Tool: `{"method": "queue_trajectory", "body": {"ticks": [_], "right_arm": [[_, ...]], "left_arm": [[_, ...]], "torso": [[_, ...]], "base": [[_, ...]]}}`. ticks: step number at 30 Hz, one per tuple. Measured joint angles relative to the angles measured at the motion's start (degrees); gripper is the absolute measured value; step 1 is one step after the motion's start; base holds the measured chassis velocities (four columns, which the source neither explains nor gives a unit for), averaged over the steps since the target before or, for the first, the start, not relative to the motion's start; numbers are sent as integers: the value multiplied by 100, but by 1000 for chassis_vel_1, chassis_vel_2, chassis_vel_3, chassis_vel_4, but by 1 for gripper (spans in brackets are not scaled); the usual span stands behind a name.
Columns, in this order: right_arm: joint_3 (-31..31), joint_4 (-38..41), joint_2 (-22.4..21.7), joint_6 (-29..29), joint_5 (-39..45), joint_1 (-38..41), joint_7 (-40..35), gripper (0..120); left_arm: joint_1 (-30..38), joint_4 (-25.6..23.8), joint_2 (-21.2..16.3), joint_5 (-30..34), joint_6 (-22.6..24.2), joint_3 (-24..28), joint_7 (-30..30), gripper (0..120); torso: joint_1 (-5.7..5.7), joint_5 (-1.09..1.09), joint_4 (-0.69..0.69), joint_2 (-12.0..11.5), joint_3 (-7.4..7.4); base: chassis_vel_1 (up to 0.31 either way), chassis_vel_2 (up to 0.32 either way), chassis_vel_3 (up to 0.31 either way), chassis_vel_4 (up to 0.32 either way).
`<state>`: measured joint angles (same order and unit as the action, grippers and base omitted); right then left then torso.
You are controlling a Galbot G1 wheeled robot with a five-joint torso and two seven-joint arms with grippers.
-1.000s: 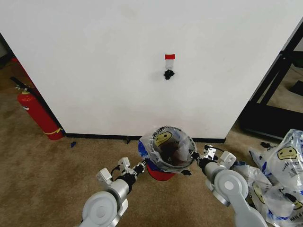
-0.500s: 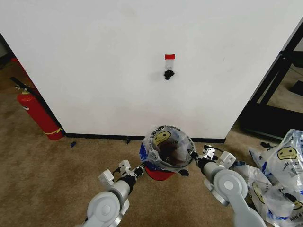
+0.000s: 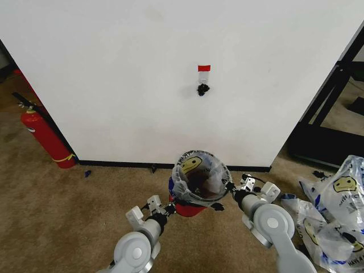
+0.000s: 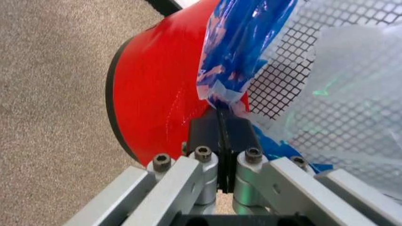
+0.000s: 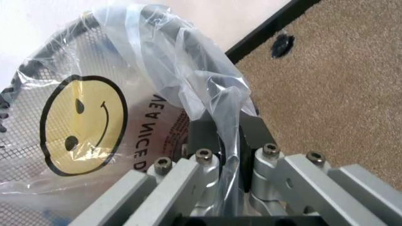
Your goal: Pick up the garbage bag from the wall and place it over the trash bin.
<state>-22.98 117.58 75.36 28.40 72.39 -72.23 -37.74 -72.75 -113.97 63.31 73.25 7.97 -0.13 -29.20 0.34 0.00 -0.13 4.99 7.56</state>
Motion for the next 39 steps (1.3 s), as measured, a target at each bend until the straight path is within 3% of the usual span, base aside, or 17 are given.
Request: {"method": "queue_trajectory", "body": {"ticks": [10, 20, 23, 26, 28, 29, 32, 39], "right_arm": [[-6, 3, 17, 3, -42, -11, -23, 0], [-33, -52, 97, -61, -130, -4, -93, 0], [-35, -69, 111, -70, -143, 6, -95, 0], [-36, -123, 155, -112, -172, 31, -100, 0], [-36, -127, 159, -114, -175, 33, -100, 0], [-36, -165, 185, -130, -191, 52, -100, 0], [-31, -282, 266, -171, -264, 100, -98, 0], [162, -579, 481, -224, -540, 195, -56, 0]], "left_arm": [[-126, -266, -164, -13, 174, -54, 22, 0], [-282, -484, -369, -321, 575, -203, 17, 41], [-303, -506, -388, -371, 586, -228, 19, 45], [-363, -601, -415, -470, 590, -317, 23, 59], [-369, -613, -415, -477, 589, -328, 24, 61], [-389, -660, -411, -501, 576, -377, 24, 71], [-451, -754, -356, -618, 454, -514, -28, 84], [-634, -813, -433, -641, 69, -1263, -123, 100]], "torso": [[0, 0, 0, 0, 0], [0, 0, 0, 0, 0], [0, 0, 0, 0, 0], [0, -1, 0, 0, 0], [0, 0, 0, 0, 0], [0, 0, 0, 0, 0], [0, -1, 0, 0, 0], [0, -2, 0, 0, 0]], "base": [[0, 0, 0, 0], [0, 0, 0, 0], [0, 0, 0, 0], [0, 0, 0, 0], [0, 0, 0, 0], [0, 0, 0, 0], [0, 0, 0, 0], [0, 0, 0, 0]]}}
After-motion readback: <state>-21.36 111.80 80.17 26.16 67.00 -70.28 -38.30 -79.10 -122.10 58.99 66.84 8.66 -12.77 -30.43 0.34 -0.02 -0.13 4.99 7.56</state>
